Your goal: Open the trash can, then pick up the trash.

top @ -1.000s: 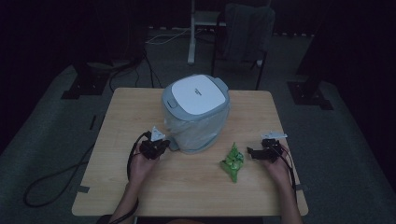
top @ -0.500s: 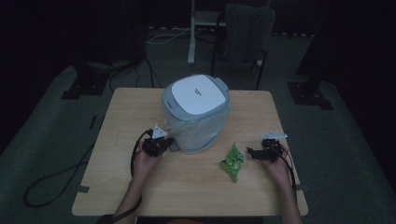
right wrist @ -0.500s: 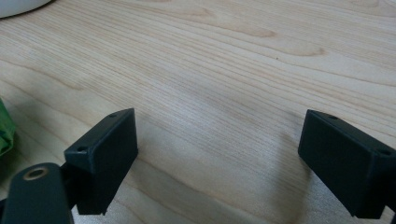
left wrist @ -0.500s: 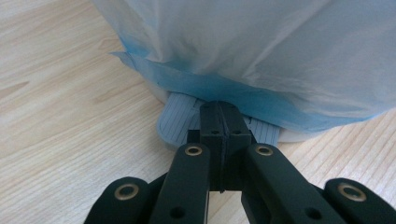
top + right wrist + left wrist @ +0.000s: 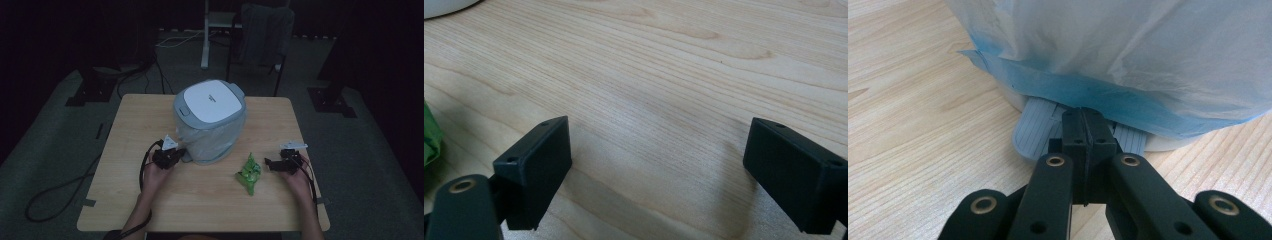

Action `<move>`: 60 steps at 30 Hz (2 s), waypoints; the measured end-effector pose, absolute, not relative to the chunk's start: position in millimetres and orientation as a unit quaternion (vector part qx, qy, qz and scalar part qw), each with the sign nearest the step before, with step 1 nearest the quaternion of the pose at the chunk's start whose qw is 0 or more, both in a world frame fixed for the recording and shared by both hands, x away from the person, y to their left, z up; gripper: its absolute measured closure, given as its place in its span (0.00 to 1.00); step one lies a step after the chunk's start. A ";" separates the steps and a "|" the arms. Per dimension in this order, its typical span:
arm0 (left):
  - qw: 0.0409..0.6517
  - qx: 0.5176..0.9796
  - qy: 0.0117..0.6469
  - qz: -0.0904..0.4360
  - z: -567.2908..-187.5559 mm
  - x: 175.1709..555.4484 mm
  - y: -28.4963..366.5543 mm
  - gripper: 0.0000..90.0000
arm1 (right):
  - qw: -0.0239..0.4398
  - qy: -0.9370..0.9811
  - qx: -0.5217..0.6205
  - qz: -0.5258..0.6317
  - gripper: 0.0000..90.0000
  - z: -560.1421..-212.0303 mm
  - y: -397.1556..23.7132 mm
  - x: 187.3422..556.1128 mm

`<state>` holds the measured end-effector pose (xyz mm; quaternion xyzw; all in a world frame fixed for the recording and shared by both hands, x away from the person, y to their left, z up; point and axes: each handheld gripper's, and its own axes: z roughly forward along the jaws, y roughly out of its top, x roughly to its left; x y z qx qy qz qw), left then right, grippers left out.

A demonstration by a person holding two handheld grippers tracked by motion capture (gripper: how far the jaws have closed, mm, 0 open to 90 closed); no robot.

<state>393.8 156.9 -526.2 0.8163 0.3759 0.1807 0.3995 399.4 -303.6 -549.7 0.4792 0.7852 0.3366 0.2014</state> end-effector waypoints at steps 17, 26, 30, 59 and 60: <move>0.399 0.815 0.381 0.178 -530.4 394.0 156.8 1.00 | 0.201 0.785 0.479 0.337 0.12 -549.7 -303.6 399.4; 0.394 0.817 0.381 0.180 -535.9 394.1 155.3 1.00 | 0.201 0.785 0.479 0.337 0.12 -549.7 -303.6 399.4; 0.397 0.816 0.382 0.175 -537.6 395.1 156.5 1.00 | 0.201 0.785 0.479 0.337 0.12 -549.7 -303.6 399.4; 0.405 0.811 0.384 0.176 -539.8 395.2 158.0 1.00 | 0.203 0.783 0.481 0.338 0.16 -549.4 -303.8 397.4; 0.405 0.811 0.384 0.176 -539.8 395.3 158.1 1.00 | 0.205 0.782 0.481 0.339 0.19 -549.3 -304.0 396.2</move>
